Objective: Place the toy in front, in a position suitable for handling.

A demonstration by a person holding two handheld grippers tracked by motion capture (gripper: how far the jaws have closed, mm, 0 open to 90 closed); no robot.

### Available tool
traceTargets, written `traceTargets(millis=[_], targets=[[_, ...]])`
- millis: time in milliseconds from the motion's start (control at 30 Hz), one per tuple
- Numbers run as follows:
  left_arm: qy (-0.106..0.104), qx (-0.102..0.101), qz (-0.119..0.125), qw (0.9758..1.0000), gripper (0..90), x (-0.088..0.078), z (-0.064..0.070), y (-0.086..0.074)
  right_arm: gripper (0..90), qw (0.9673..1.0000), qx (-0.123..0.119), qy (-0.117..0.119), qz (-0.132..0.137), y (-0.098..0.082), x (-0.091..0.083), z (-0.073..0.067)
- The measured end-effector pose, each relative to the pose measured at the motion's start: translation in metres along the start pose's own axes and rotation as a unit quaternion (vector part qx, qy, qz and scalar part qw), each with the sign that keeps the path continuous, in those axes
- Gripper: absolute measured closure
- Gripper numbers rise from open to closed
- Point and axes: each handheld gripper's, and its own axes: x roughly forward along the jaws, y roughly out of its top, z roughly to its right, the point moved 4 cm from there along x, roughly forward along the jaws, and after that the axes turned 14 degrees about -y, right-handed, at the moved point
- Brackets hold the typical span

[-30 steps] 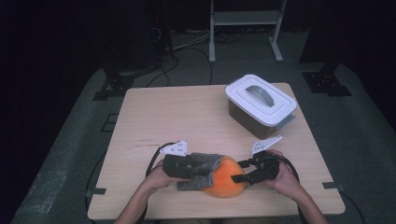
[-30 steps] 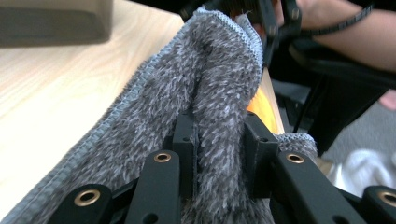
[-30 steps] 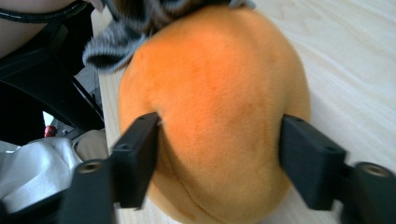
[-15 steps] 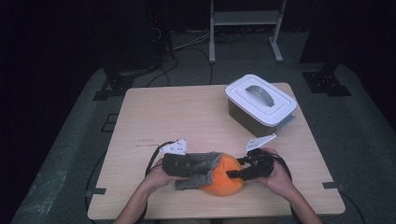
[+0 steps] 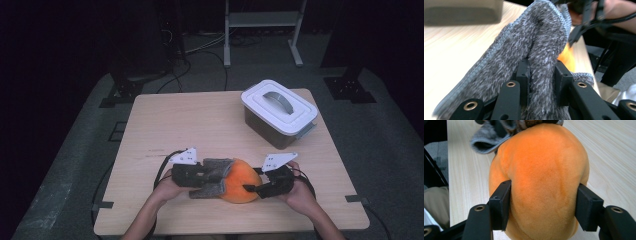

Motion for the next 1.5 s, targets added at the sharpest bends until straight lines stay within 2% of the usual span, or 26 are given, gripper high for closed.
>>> traceTargets(millis=[133,233,300,367,467,600,633,700,767,867,933,1033,1167,1367,1500], targets=[[0.014,-0.010,0.000,0.9999,70.9,-0.006,-0.004,-0.004,37.0,1.0000,-0.008,0.001,0.002,0.000,-0.002,-0.003],[0.012,-0.008,0.004,0.9999,70.9,-0.005,-0.004,-0.001,37.0,1.0000,-0.009,0.001,0.001,0.001,-0.001,-0.004],[0.000,0.003,0.023,0.9997,70.9,-0.001,0.002,0.007,36.6,0.9999,-0.012,0.002,0.002,0.001,-0.001,-0.004],[-0.016,0.014,0.027,0.9994,70.9,0.004,0.008,0.013,34.1,0.9999,-0.011,0.004,0.004,0.001,0.000,-0.004],[-0.026,0.024,0.003,0.9994,70.7,0.010,0.014,0.012,21.1,0.9998,0.011,0.016,-0.008,0.000,0.001,-0.001],[-0.063,0.027,-0.024,0.9974,70.1,0.012,0.019,0.009,17.5,0.9980,0.049,0.039,-0.008,-0.004,0.001,0.007],[-0.066,0.026,-0.024,0.9972,69.6,0.011,0.019,0.009,16.6,0.9979,0.049,0.041,-0.010,-0.004,0.002,0.006],[-0.063,0.025,-0.018,0.9976,69.5,0.011,0.019,0.010,16.2,0.9983,0.043,0.040,-0.007,-0.004,0.004,0.003],[-0.055,0.029,-0.008,0.9980,69.8,0.010,0.018,0.012,21.8,0.9990,0.028,0.035,-0.007,-0.003,0.005,0.000],[-0.035,0.029,0.028,0.9986,70.2,0.006,0.015,0.020,23.9,0.9993,0.015,0.033,-0.007,-0.001,0.004,-0.005],[-0.015,0.025,0.028,0.9992,70.4,0.004,0.012,0.021,24.2,0.9994,0.010,0.034,-0.005,-0.001,0.005,-0.008],[-0.001,0.008,0.014,0.9999,71.2,0.001,0.006,0.013,23.8,0.9995,0.008,0.031,-0.003,0.000,0.005,-0.007],[-0.020,-0.010,-0.006,0.9997,71.5,-0.001,0.002,0.000,19.6,0.9987,0.035,0.036,-0.005,-0.002,0.003,0.002],[-0.036,-0.014,-0.016,0.9991,71.6,0.000,0.003,-0.003,16.5,0.9976,0.051,0.044,-0.015,-0.004,0.004,0.006],[-0.038,-0.017,-0.017,0.9990,71.5,-0.001,0.002,-0.003,16.6,0.9950,0.077,0.060,-0.024,-0.008,0.005,0.009]])
